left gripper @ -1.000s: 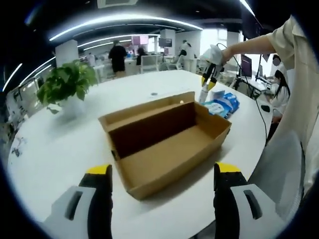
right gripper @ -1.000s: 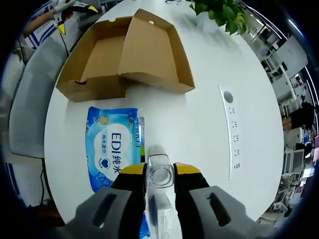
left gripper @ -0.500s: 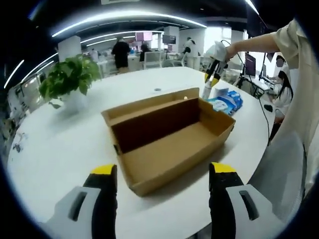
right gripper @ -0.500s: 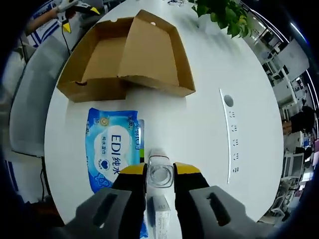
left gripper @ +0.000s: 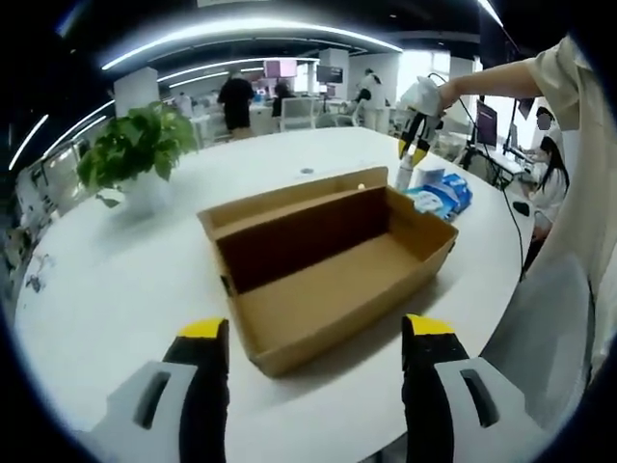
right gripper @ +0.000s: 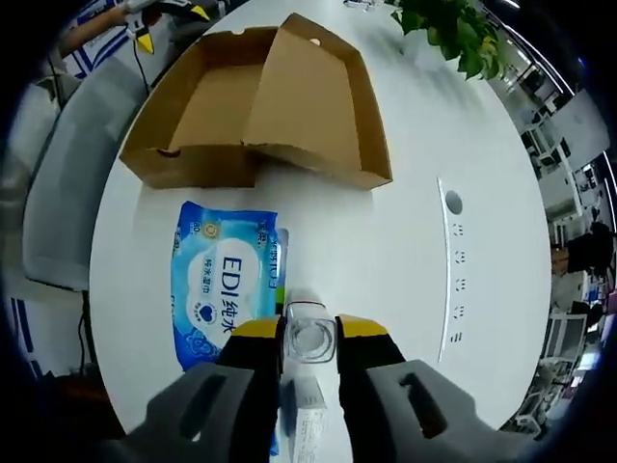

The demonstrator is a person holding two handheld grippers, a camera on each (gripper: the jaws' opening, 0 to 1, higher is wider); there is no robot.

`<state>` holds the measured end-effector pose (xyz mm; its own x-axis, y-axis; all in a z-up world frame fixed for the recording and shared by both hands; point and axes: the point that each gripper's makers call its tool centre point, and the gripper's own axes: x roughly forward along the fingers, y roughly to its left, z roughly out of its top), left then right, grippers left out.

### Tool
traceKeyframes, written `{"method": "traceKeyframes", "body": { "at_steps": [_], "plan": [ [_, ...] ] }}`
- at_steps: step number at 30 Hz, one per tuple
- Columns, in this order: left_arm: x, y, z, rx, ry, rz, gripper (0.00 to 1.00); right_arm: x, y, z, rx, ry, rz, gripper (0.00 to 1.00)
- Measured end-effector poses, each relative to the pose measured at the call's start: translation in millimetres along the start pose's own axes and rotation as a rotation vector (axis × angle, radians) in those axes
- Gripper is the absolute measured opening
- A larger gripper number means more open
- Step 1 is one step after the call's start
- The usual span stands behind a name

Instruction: Operate the shoe box by opening the lid, removing the specified soft item, and placing it in the target area until the item is outside and the box remains undamaged.

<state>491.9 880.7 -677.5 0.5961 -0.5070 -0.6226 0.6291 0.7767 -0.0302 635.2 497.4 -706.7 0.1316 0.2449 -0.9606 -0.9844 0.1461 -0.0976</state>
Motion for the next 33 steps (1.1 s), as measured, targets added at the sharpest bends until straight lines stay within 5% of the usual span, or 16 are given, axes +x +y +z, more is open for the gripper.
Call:
{"method": "traceKeyframes", "body": {
  "at_steps": [17, 33],
  "plan": [
    [-2.8, 13.7, -3.8, -0.046, 0.013, 0.049, 0.63, -12.4, -4.8, 6.0, 0.021, -0.025, -0.049, 0.26],
    [-1.0, 42.3, -11.5, -0.114, 0.044, 0.153, 0.38, -23.6, -10.4, 65.9, 0.249, -0.173, -0.114, 0.26]
  ]
}}
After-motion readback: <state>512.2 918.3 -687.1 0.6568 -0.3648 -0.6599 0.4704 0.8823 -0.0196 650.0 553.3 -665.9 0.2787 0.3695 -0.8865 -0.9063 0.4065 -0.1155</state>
